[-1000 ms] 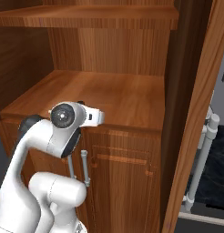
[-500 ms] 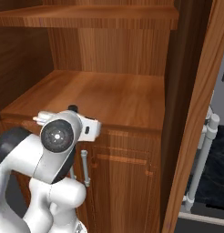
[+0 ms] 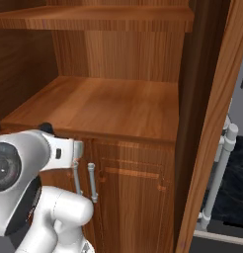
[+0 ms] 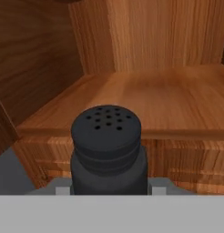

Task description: Retrieve the shaker from the cabinet and place it next the steak on a plate on the dining table.

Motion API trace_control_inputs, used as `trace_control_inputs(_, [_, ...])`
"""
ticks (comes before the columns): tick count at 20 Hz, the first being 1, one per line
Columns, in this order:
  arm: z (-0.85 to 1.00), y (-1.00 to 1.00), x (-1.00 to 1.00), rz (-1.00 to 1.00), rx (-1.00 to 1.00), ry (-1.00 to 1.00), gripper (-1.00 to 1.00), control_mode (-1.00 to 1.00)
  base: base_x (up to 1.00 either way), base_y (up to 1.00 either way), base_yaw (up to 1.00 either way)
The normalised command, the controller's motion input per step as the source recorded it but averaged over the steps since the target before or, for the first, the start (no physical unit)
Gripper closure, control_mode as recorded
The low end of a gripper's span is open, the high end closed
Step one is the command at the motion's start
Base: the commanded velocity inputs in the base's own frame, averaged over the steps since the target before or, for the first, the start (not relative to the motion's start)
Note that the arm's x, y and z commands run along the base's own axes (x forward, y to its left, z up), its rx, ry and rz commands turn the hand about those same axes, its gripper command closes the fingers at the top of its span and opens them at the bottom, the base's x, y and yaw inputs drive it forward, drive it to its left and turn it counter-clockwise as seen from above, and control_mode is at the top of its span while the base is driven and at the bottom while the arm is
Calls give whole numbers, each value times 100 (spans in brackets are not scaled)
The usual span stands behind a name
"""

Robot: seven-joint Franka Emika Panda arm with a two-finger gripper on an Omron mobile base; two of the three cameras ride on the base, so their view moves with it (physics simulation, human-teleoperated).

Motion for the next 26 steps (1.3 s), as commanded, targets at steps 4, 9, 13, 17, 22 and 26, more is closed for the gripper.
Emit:
trace_control_inputs(4, [-19,87,-75,-2,-19,2,100,-100,0,0,0])
trace_control_inputs(9, [-3,76,-75,-9,-5,-1,100,-100,0,0,0])
trace_control_inputs(13, [0,0,0,0,0,0,100,100,-100,0,-7])
trace_control_inputs(17, [0,0,0,0,0,0,100,100,-100,-2,-6])
trace_control_inputs(22, [0,0,0,0,0,0,100,100,-100,-18,-4])
trace_control_inputs(26, [0,0,0,0,0,0,100,100,-100,-10,-43])
